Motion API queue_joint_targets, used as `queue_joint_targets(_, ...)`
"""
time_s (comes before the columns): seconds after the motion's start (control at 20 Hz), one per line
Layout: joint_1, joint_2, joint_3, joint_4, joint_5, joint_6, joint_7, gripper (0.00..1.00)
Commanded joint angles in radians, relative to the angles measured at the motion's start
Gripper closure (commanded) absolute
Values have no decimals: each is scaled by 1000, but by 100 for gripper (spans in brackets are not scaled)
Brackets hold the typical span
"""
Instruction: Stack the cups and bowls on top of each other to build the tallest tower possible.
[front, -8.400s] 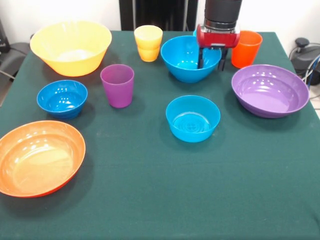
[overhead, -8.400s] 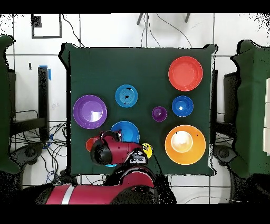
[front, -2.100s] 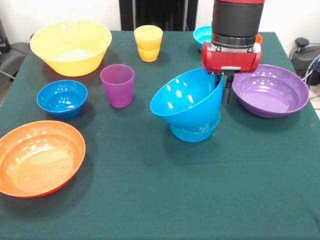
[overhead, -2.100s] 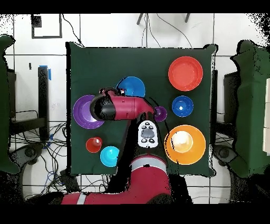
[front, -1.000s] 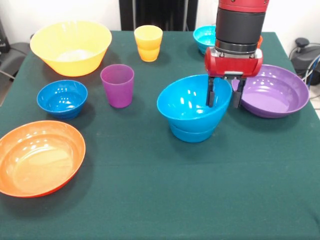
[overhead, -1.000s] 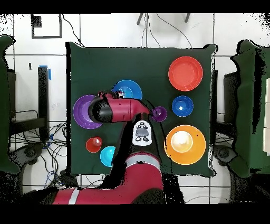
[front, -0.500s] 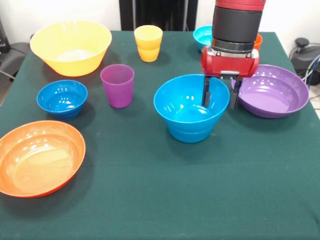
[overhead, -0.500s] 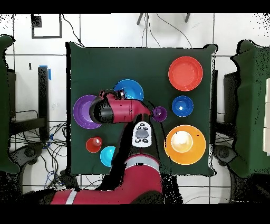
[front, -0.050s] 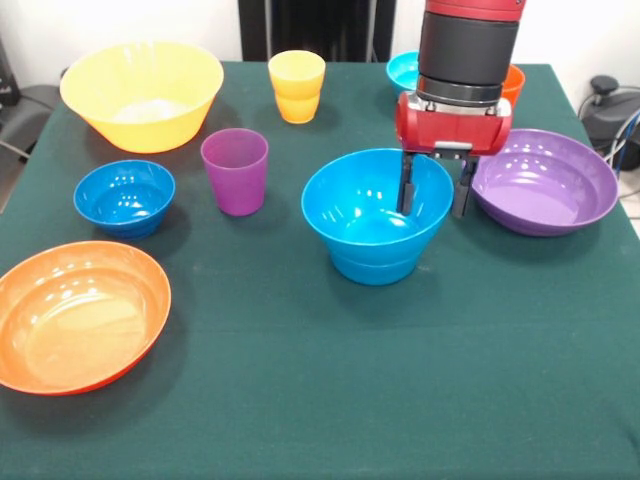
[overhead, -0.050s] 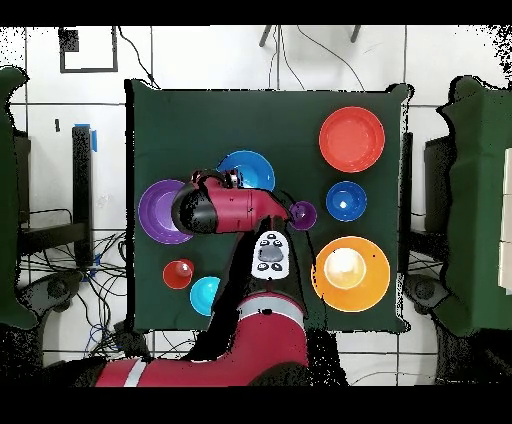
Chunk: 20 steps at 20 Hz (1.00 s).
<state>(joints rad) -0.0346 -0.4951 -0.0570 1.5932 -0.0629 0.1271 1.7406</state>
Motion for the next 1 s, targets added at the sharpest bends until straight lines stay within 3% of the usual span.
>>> queue_joint_targets(0.05,14,57,40,-55,-12,-39,122,0)
queue_joint_targets(0.35,-26,38,105,-13,-25,-51,112,0)
queue_joint_targets(1.0,-83,-138,144,102,-29,85,62,0)
